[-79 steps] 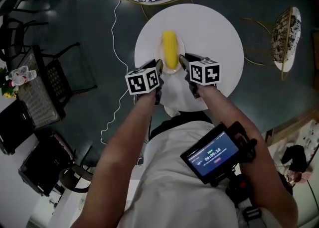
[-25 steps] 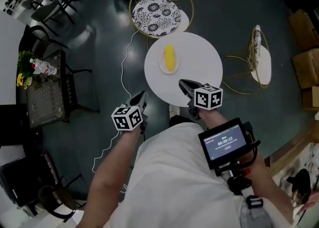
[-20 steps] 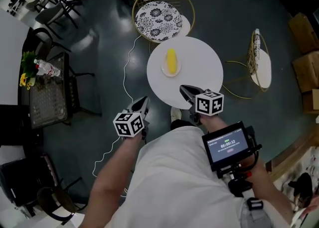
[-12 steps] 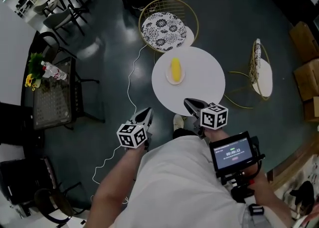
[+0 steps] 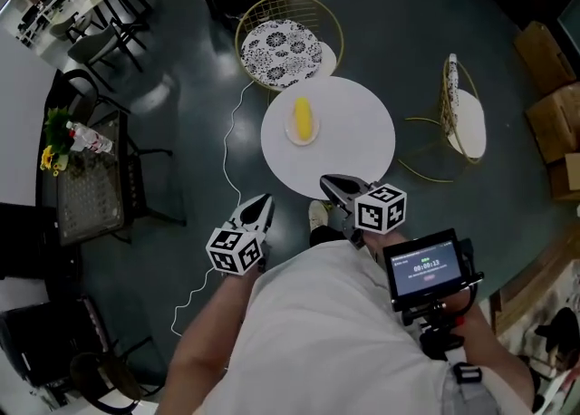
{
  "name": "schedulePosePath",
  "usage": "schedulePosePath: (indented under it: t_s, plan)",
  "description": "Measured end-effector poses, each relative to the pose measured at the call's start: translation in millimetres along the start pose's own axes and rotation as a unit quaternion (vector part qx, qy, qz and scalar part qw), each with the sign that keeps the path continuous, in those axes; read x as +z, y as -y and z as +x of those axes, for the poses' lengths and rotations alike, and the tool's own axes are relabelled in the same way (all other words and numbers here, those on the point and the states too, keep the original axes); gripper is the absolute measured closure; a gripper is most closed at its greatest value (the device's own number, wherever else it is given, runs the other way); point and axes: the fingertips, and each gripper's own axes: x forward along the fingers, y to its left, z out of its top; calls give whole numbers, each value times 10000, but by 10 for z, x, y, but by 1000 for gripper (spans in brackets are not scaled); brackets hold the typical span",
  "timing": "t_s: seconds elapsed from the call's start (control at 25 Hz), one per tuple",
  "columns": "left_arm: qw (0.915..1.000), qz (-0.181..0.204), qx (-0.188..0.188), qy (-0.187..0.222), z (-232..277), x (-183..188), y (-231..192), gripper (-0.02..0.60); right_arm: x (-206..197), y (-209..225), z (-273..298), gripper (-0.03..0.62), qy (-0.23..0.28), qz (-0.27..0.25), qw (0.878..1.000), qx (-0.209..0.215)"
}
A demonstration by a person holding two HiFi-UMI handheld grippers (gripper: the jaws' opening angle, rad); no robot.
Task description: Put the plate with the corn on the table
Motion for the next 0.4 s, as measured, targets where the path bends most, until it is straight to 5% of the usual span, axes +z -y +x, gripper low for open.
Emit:
schedulePosePath:
  t_s: [0.4]
  plan:
    - [9998, -135, -67, -93, 293, -40, 131, 574, 87, 184, -141, 588, 90, 106, 9999, -92]
